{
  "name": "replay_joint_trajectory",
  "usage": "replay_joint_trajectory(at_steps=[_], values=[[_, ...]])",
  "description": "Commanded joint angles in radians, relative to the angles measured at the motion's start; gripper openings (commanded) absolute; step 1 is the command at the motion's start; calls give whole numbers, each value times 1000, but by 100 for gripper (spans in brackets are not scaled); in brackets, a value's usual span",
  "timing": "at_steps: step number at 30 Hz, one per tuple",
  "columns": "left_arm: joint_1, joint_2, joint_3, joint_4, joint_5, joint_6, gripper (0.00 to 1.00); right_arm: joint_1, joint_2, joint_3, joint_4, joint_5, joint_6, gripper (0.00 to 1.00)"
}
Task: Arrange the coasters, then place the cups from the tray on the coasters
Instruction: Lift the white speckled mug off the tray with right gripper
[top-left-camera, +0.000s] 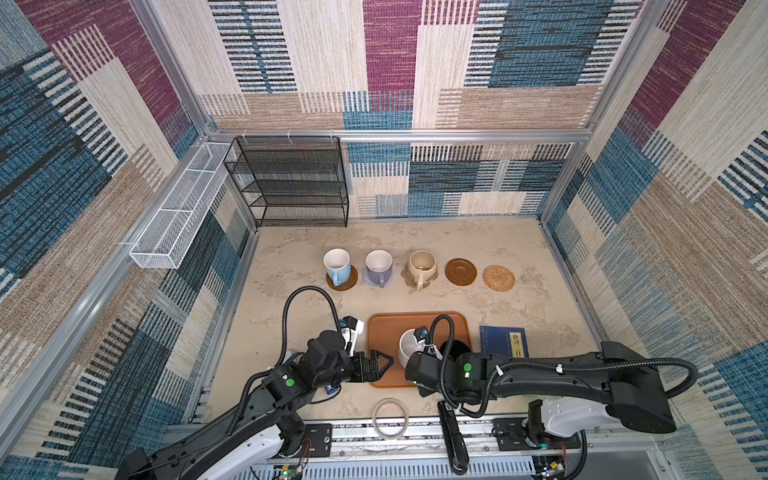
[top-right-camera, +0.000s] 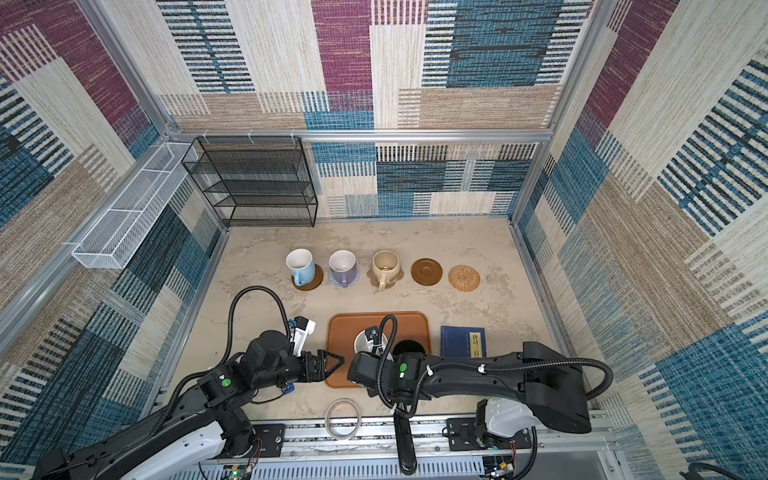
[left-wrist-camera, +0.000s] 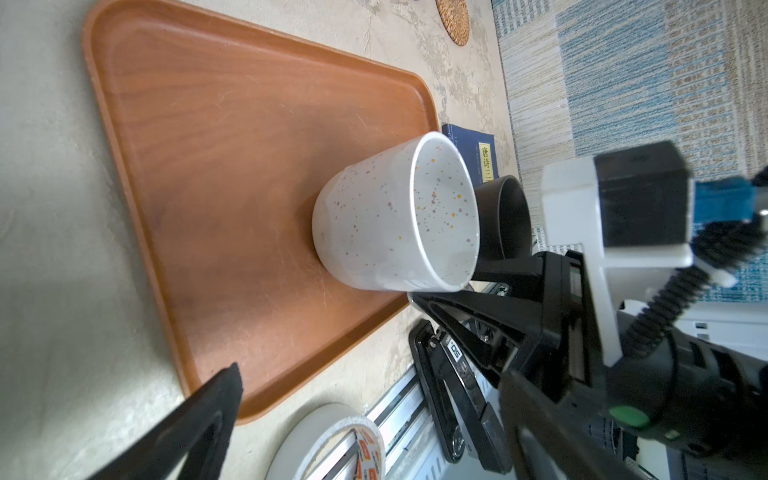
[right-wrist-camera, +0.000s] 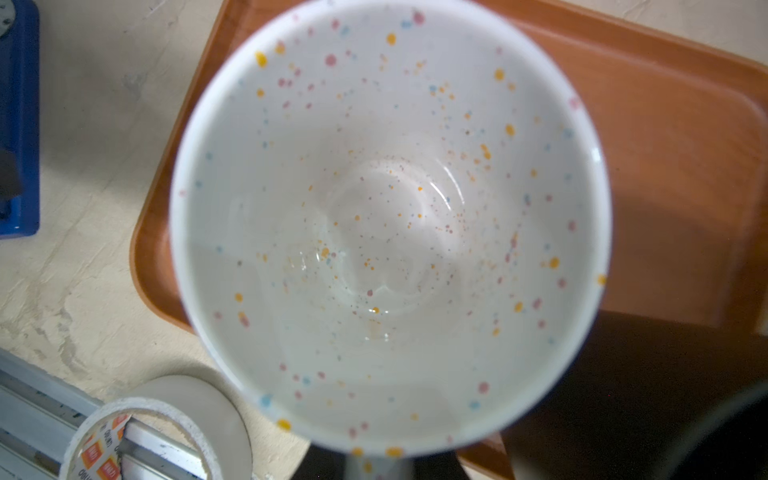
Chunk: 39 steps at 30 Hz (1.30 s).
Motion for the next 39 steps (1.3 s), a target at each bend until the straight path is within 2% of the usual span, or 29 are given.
replay_joint_trajectory(at_steps=[1,10,19,30,39], values=[[0,-12,-13,65,-2,-38,99,0,-25,-5,92,21,-23,2],[0,-46,-56,170,13,-82,99,1,-30,1,123,46,-44,0],[0,-52,-48,204,-2,-111,99,-4,-33,90,108,146,-134,0],[0,-61,-44,335,-12,-117,99,-45,-66,138,150,141,-233,0],[1,-4,32,347,-43,-98,99,-145,-120,153,186,107,-321,0]])
